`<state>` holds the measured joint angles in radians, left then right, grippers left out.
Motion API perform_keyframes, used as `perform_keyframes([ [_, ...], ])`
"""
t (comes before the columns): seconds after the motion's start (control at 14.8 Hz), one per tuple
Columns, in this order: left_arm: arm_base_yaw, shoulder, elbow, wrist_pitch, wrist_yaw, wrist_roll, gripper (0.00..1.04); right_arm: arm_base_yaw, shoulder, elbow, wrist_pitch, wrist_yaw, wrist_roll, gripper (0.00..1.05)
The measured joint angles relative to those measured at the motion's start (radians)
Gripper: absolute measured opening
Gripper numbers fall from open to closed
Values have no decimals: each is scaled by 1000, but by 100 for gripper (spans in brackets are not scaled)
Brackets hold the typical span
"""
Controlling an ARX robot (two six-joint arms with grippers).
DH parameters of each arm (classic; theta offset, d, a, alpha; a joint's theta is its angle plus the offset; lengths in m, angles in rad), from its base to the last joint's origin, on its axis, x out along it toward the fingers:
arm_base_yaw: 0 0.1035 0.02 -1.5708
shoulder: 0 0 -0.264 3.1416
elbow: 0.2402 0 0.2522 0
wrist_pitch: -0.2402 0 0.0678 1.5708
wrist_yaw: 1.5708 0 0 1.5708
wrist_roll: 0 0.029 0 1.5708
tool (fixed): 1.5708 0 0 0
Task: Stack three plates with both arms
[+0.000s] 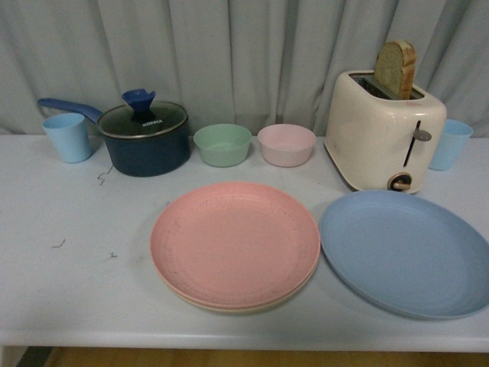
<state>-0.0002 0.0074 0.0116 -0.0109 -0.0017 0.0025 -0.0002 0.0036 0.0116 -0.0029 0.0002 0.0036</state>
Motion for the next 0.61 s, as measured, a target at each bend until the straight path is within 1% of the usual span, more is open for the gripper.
perform_keyframes([
  [0.07, 0, 0, 0, 7, 1, -1, 5, 0, 0, 0, 0, 0, 0, 98],
  [0.2, 0, 0, 0, 7, 2, -1, 30, 0, 0, 0, 0, 0, 0, 98],
  [0.27, 0, 0, 0, 7, 2, -1, 43, 2, 23, 22, -84, 35, 23, 98],
  [0.34, 0, 0, 0, 7, 1, -1, 55, -43, 229, 105, -167, 64, 77, 98],
  [0.4, 0, 0, 0, 8, 2, -1, 68, -167, 448, 197, -100, -10, 84, 98],
  [0.47, 0, 0, 0, 8, 2, -1, 81, -272, 631, 299, -34, -94, 66, 98],
  [0.54, 0, 0, 0, 8, 2, -1, 93, -346, 816, 413, -29, -157, 19, 98],
  [0.61, 0, 0, 0, 8, 2, 0, 100, -389, 973, 492, -21, -178, -22, 98],
])
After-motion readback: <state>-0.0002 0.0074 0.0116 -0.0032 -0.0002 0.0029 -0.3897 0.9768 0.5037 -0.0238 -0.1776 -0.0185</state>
